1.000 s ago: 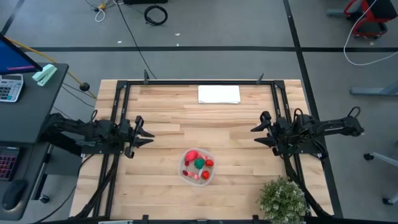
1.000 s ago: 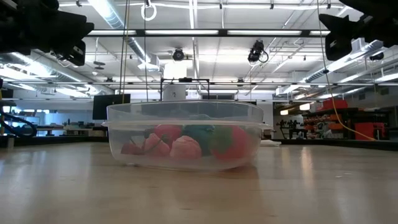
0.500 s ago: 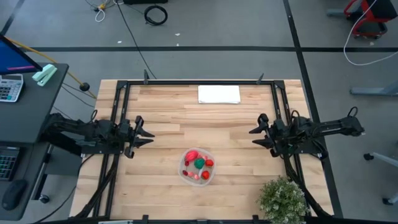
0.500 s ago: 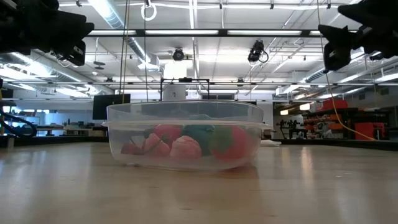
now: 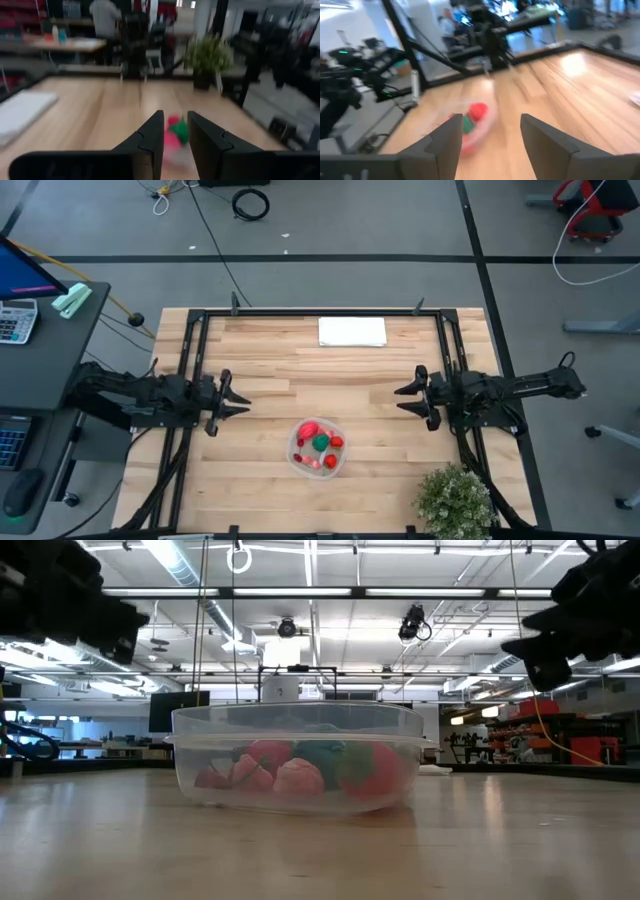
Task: Pick and placing Produce into tupperware
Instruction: Return to Home Position
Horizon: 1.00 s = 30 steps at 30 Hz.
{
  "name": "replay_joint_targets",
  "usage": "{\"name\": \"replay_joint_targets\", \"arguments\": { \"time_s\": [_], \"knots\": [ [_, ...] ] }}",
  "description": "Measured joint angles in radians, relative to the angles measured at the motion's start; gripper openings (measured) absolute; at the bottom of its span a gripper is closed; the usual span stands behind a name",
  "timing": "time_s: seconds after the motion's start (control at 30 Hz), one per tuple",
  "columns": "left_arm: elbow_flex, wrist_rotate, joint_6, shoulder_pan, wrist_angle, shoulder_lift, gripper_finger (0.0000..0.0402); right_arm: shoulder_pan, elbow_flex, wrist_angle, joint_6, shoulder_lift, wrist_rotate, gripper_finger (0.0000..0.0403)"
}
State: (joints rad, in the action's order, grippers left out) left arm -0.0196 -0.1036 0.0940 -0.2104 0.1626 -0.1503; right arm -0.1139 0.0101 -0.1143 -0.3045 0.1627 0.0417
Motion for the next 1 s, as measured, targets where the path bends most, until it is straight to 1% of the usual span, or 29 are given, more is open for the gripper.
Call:
{"name": "replay_joint_targets", "arguments": {
  "time_s": [0.1,0.17,0.23,0.33,0.63,0.83,1.0],
  "knots": [
    [0.000,0.000,0.003,0.000,-0.109,0.000,0.0093,0.000,0.000,0.049,-0.017,0.000,0.061,0.0209],
    [-0.003,0.005,0.035,0.000,-0.156,-0.001,0.0093,0.000,0.000,0.068,-0.018,0.001,0.081,0.0209],
    [-0.003,0.010,0.079,0.000,-0.154,-0.007,0.0094,0.000,0.000,0.068,-0.017,0.006,0.081,0.0209],
    [-0.003,0.010,0.102,0.000,-0.155,-0.014,0.0094,0.000,0.000,0.069,-0.016,0.015,0.078,0.0209],
    [-0.002,0.007,0.104,0.000,-0.152,-0.013,0.0093,0.000,-0.001,0.072,-0.009,0.075,0.075,0.0209],
    [0.001,0.004,0.104,0.000,-0.132,-0.013,0.0085,0.000,-0.001,0.072,-0.009,0.083,0.075,0.0209],
    [0.001,0.004,0.104,0.000,-0.130,-0.013,0.0088,0.000,-0.001,0.072,-0.009,0.085,0.076,0.0209]
  ]
}}
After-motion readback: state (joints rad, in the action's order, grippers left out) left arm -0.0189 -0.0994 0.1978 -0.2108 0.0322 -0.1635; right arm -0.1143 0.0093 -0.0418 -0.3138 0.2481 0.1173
